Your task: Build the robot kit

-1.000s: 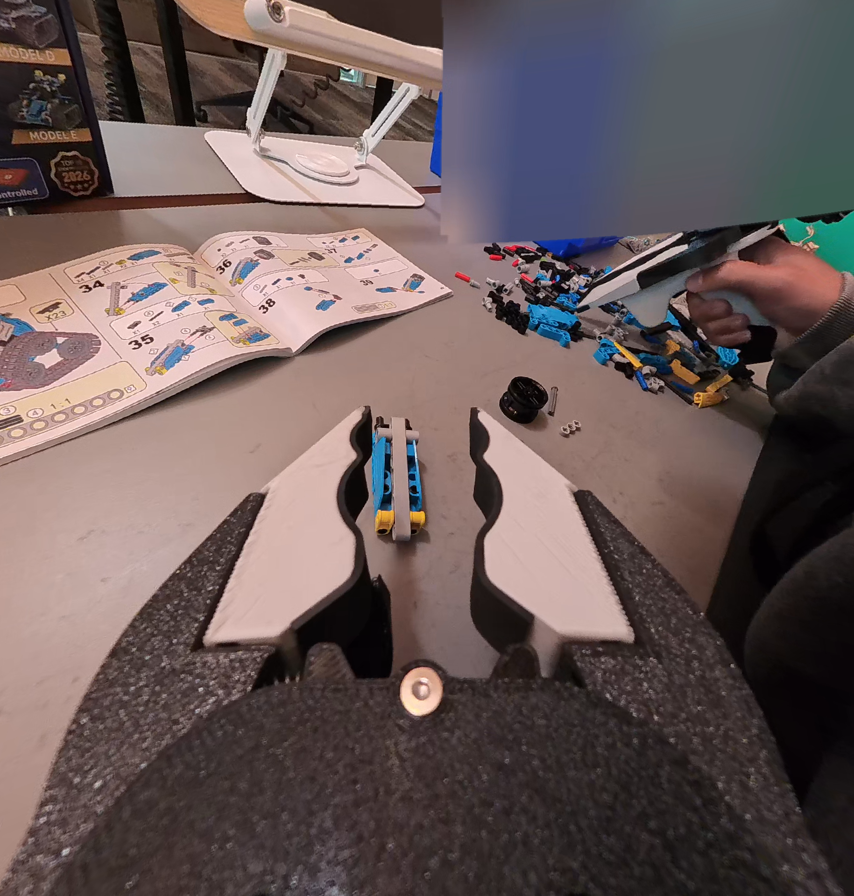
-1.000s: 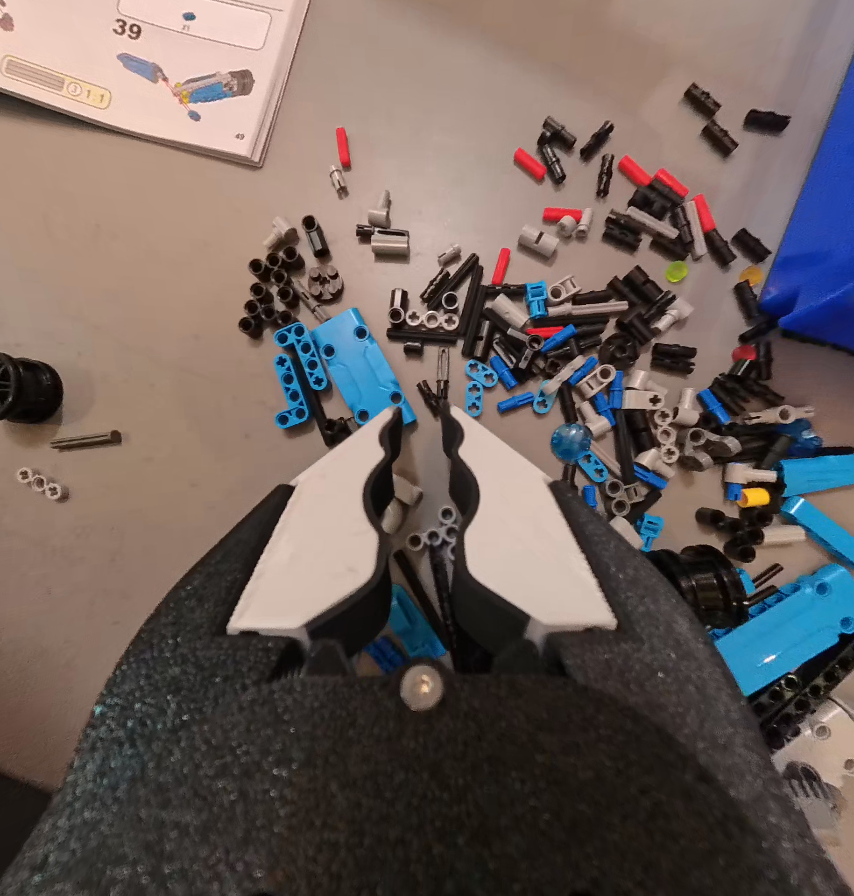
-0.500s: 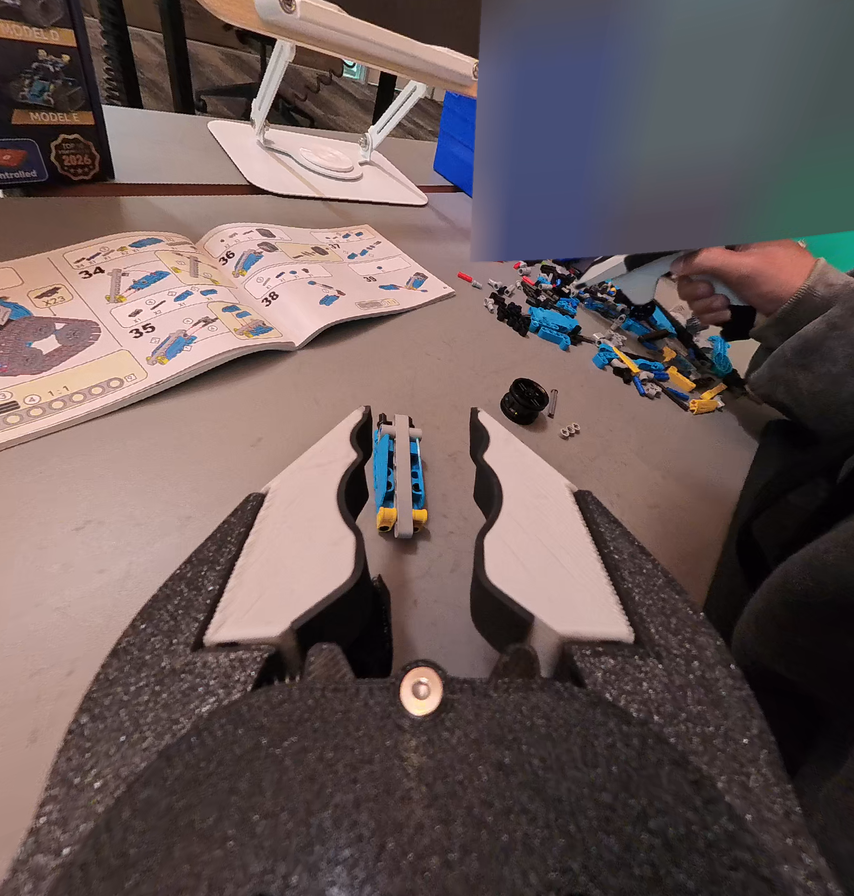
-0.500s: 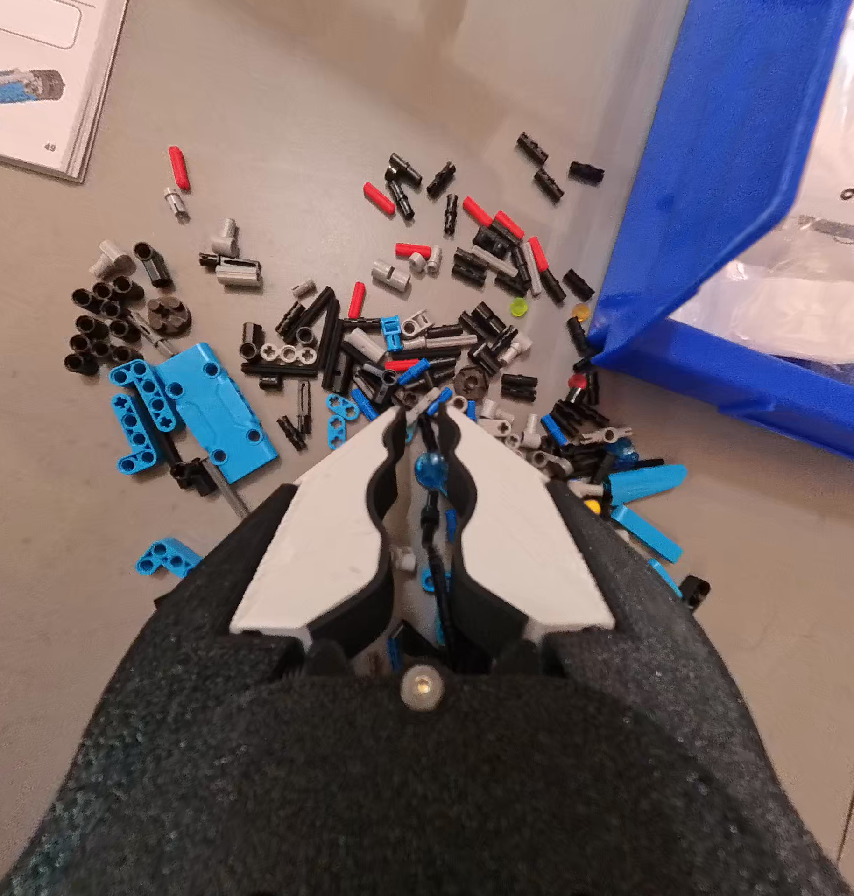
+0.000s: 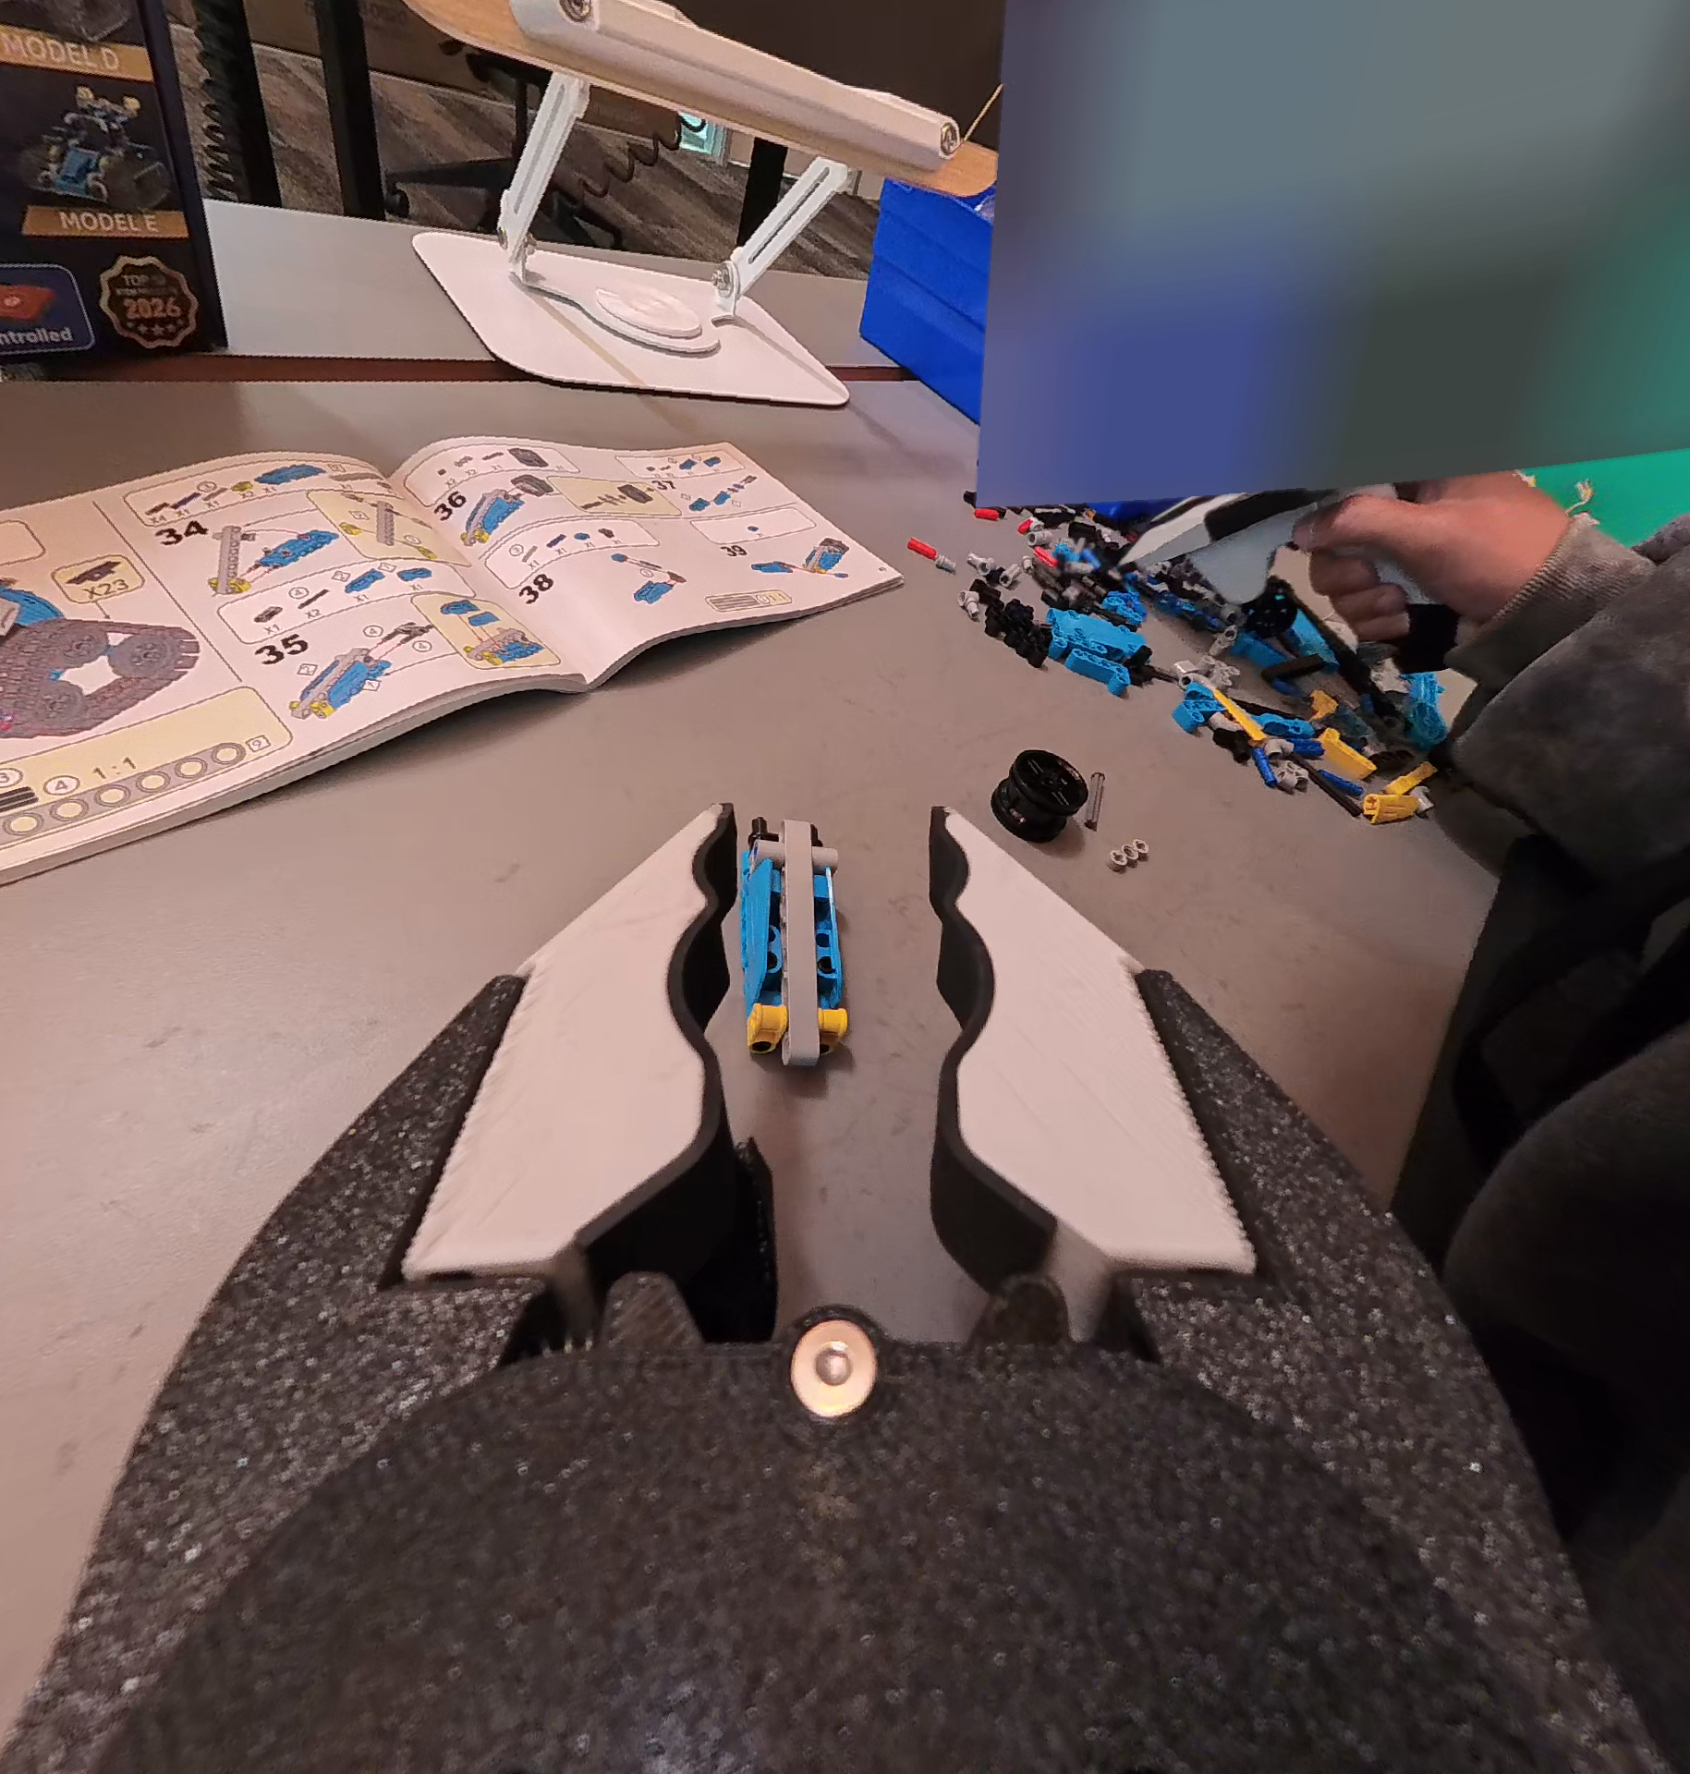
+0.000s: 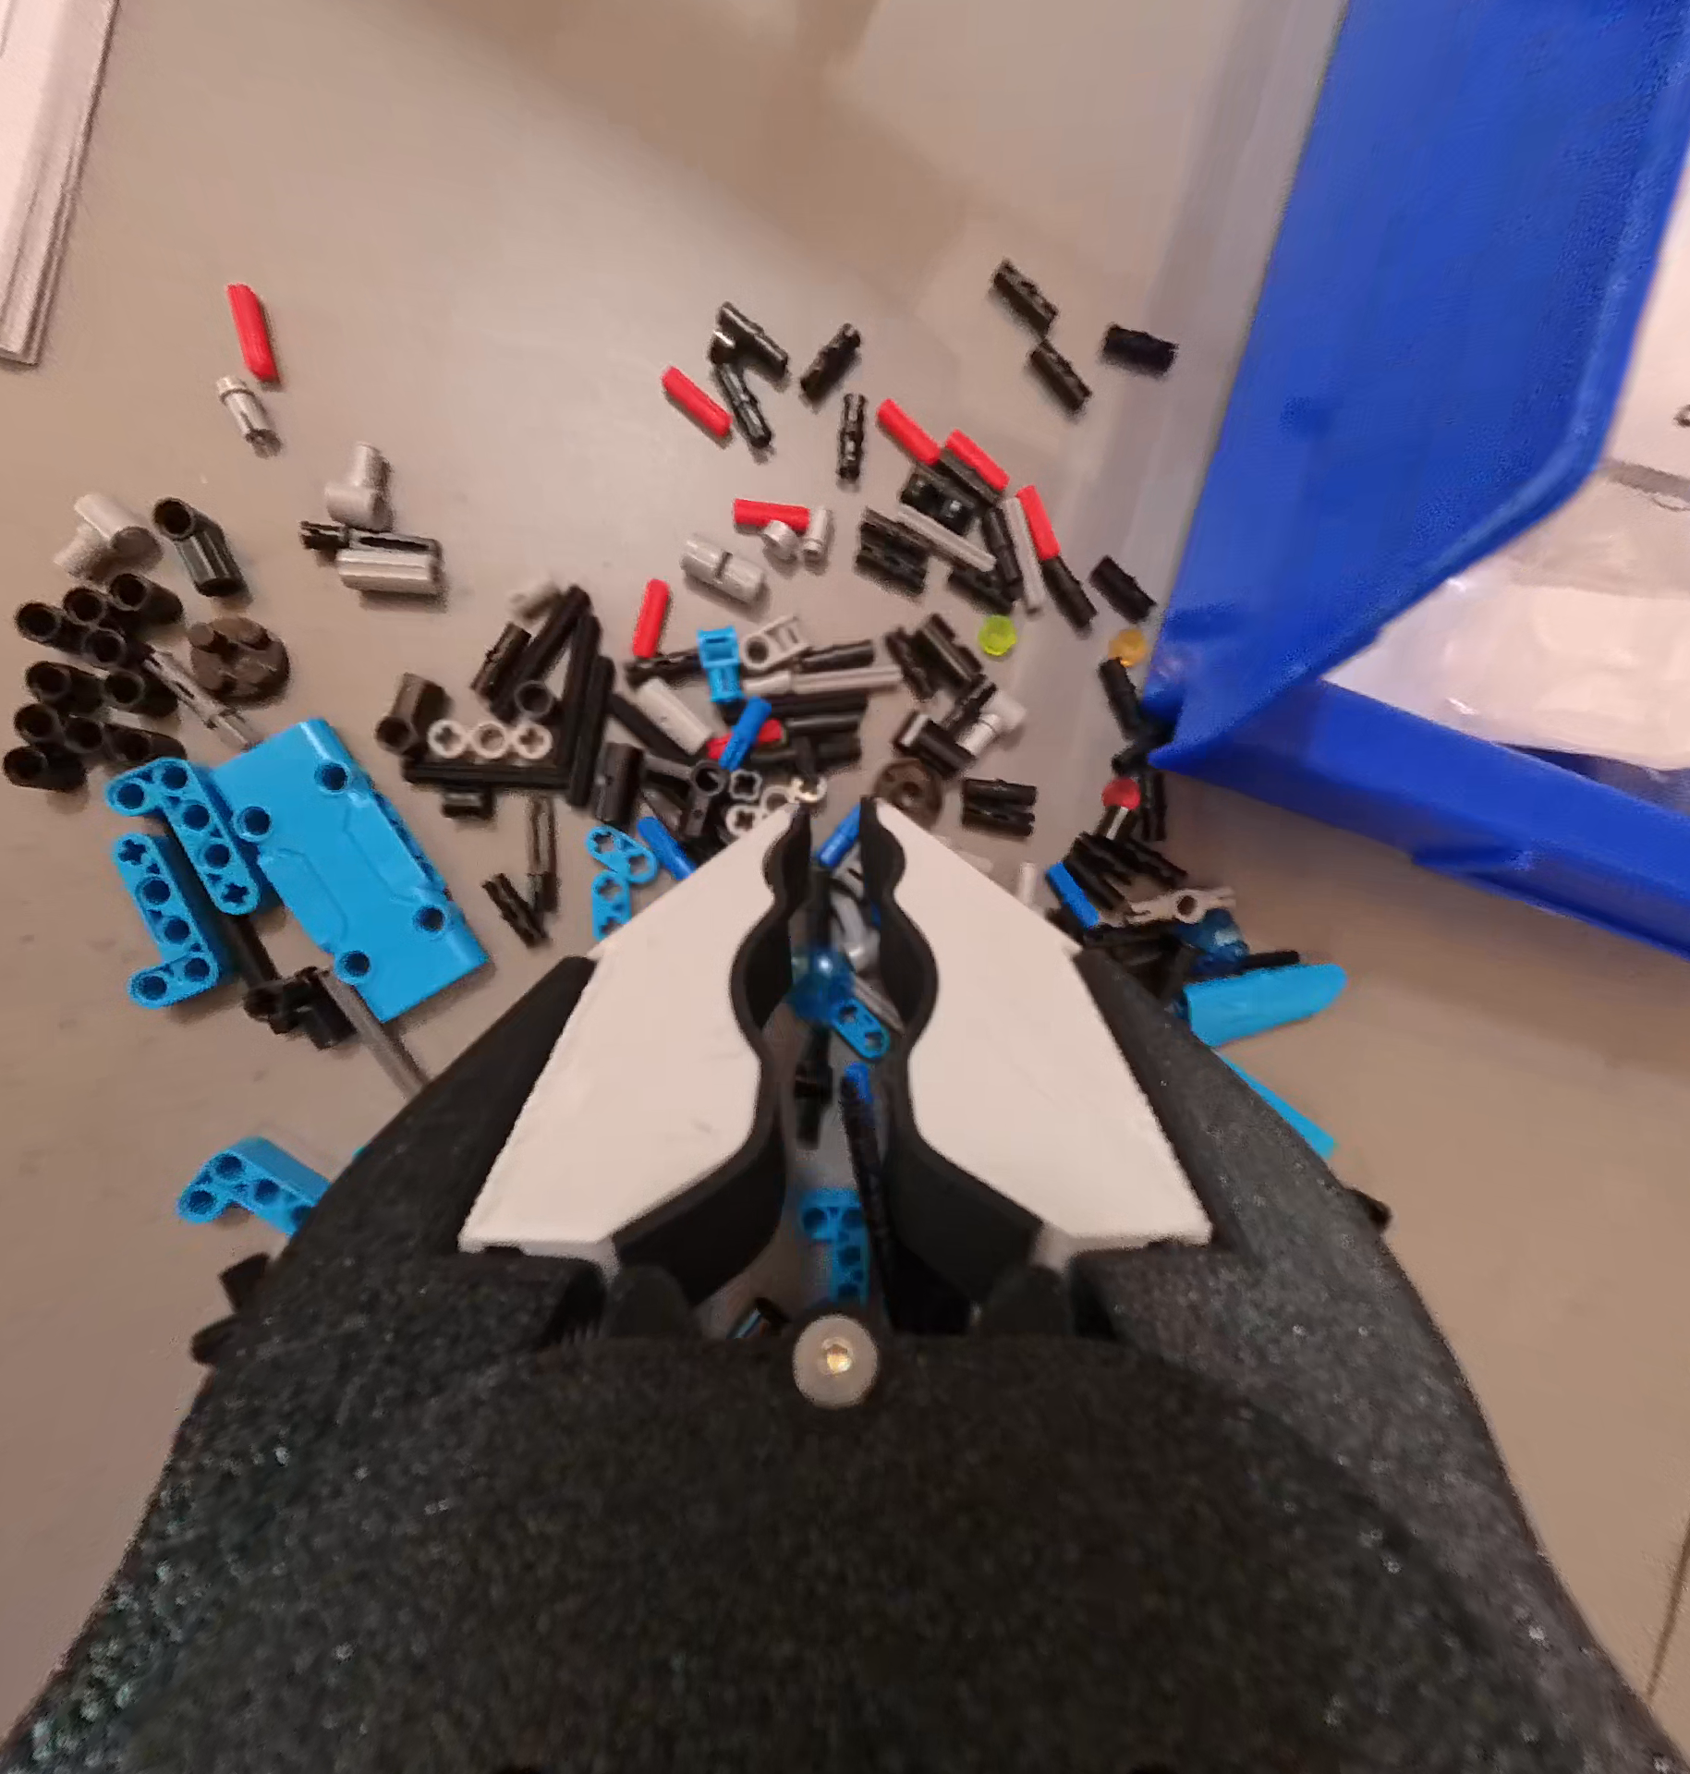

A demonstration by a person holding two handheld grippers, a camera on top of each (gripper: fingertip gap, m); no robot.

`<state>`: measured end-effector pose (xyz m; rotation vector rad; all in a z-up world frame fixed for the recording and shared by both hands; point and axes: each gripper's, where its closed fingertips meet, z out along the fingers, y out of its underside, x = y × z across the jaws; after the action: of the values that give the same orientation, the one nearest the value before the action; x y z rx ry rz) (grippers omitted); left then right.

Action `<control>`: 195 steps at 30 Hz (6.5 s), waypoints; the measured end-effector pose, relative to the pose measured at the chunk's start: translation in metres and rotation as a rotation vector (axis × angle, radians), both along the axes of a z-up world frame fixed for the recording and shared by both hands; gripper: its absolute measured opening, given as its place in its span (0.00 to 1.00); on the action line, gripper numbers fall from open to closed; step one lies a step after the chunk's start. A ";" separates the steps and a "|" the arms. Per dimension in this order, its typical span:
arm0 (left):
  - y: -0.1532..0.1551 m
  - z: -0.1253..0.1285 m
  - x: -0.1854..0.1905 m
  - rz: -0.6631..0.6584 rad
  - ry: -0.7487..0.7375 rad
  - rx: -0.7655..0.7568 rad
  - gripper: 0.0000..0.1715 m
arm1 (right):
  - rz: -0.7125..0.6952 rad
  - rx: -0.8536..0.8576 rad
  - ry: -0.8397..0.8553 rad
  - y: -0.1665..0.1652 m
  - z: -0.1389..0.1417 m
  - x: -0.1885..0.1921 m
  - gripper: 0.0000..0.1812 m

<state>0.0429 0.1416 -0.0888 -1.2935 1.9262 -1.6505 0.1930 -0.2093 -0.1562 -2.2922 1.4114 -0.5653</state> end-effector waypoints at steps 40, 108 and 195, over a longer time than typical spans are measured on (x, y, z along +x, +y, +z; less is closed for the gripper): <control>0.002 0.004 0.000 -0.003 0.012 -0.069 0.23 | -0.238 0.253 -0.070 0.014 0.021 0.063 0.03; 0.003 0.002 0.000 0.056 -0.117 0.199 0.22 | 1.190 0.279 0.141 0.226 0.026 -0.190 0.04; 0.026 -0.018 0.004 0.229 0.028 0.117 0.21 | 0.021 0.170 -0.085 -0.011 0.034 -0.121 0.09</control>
<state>0.0471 0.1675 -0.1064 -1.4367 1.7839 -1.3949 0.0719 -0.2206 -0.1223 -2.1221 1.3396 -0.5099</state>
